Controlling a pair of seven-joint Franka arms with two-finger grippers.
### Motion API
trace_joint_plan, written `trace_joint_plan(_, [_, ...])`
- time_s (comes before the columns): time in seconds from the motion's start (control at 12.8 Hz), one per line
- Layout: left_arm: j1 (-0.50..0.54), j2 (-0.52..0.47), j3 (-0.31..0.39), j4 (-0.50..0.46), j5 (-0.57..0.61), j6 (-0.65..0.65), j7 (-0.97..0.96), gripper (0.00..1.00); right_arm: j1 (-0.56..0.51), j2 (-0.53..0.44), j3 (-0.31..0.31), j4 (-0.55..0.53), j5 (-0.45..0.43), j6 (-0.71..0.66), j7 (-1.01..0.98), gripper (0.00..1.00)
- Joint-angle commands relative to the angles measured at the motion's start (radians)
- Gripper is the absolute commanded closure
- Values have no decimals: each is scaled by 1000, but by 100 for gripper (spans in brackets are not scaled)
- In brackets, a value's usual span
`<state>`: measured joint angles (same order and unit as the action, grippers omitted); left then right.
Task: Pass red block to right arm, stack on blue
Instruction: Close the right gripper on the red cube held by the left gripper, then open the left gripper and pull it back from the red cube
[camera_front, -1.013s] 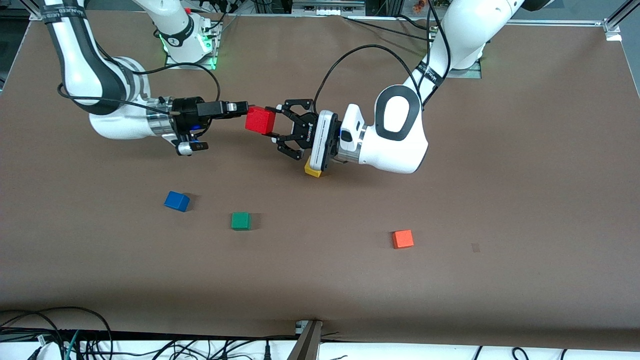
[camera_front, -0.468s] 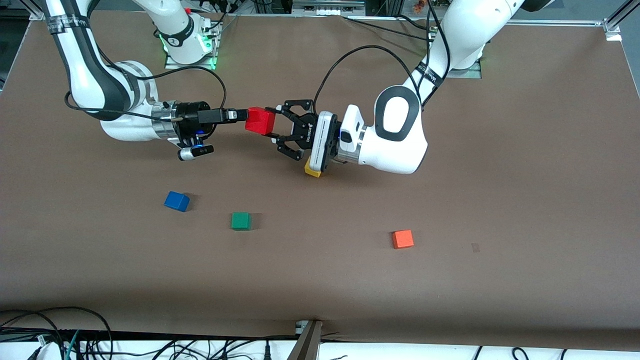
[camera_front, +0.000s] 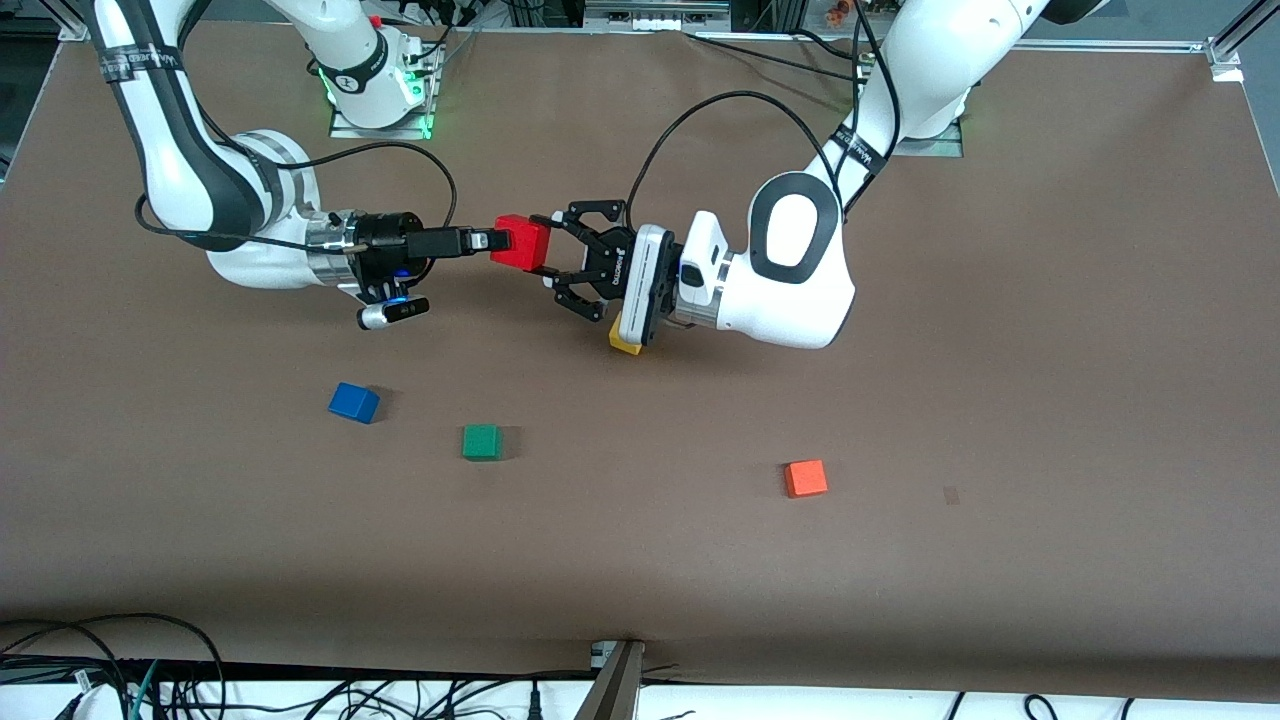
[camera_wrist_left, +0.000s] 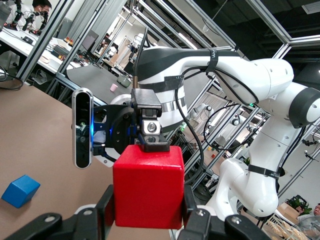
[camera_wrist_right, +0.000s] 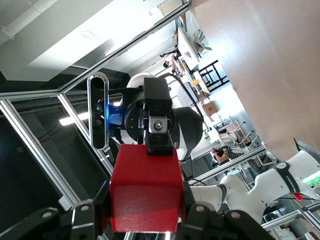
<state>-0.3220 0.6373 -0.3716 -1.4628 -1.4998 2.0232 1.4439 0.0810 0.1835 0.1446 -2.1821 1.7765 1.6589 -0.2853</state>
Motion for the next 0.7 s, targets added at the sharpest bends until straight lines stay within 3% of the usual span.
trace_joint_plan(0.0, [-14,12,5,30,-34,3,-23,100,5,7,9,16,27,5,-28,93])
trace_joint_plan(0.08, [-12,10,5,30,-34,3,-23,94,5,7,9,16,26,5,-28,93])
trace_joint_plan(0.16, [-11,8,5,30,-37,3,-20,1,5,7,9,16,24,4,-28,93])
trace_joint_plan(0.39, [1,1,5,30,-50,2,-37,0,5,4,9,16,24,7,-29,93])
trace_joint_plan(0.62, [32,-14,16,30,-31,2,-45,0,0,-2,1,31,-58,22,-17,93])
